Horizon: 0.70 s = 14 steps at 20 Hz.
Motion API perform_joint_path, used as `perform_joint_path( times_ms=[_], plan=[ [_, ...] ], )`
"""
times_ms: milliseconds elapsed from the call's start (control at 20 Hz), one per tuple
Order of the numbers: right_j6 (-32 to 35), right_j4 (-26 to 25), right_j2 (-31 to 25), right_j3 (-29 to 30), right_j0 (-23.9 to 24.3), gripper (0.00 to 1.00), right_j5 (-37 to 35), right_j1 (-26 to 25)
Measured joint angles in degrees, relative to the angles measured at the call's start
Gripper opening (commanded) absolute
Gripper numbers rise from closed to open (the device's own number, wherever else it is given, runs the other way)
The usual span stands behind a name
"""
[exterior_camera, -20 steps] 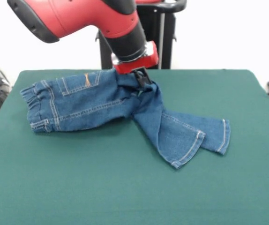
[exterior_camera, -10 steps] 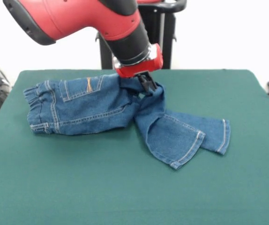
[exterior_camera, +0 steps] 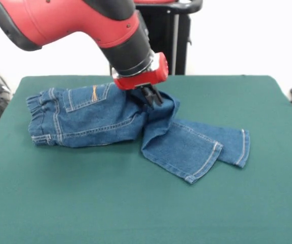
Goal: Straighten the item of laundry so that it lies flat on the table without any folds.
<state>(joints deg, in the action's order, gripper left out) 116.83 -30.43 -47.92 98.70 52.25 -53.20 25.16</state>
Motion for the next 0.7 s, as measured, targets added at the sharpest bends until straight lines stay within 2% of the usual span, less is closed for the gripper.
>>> perform_joint_path(
  times_ms=[700],
  plan=[
    [0.0, 2.1, 0.0, -8.9, -2.3, 0.0, -7.7, -4.3]
  ],
)
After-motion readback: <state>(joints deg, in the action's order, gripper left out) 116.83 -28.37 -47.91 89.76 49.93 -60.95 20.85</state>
